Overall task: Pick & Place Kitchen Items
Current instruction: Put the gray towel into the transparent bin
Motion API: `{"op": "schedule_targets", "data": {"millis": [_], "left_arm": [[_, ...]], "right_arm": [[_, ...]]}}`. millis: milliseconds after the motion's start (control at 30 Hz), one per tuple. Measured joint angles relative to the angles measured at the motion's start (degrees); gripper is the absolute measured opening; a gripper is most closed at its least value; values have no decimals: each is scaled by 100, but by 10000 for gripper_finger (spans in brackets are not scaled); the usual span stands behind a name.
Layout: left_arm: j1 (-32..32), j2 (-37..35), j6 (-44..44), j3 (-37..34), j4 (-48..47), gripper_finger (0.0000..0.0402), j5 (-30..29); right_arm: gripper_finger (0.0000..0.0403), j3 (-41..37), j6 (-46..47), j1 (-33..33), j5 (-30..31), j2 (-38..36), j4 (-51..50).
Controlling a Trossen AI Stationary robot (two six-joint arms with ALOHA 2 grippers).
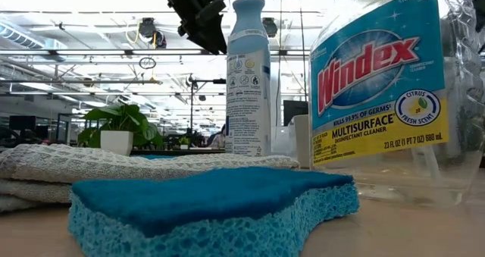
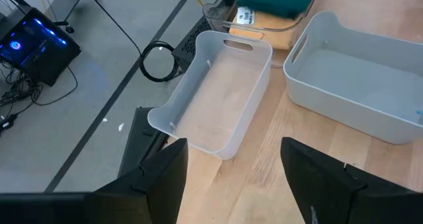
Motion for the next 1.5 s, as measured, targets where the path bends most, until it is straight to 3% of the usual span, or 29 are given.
{"op": "schedule_targets", "data": {"millis": [233,567,767,833,967,1100,1267,1500], "left_arm": [[0,0,-1,0,0,244,-2],[-18,0,299,0,84,244,1],[-248,-139,251,-7,-428,244,82],[-351,-268,248,-7,-836,244,451],[-665,-510,267,-4,-1856,244,1781],[-1029,-549,-506,-2,-2950,244,2566],[-1698,-504,-1600,-316,-3771,244,2729],[-2626,-521,-2489,-1712,-3350,244,3006]], "right_arm": [[260,4,-126,0,-76,-784,0],[241,4,-126,21,-1300,-1162,-129],[233,4,-125,213,-2096,-1318,-412],[230,4,-124,323,-2283,-1375,-490],[223,5,-86,574,-2448,-1471,-477],[218,7,-251,787,-2445,-1563,-308],[215,9,-282,1010,-2446,-1672,-1],[214,9,-297,1538,-2450,-1709,477]]}}
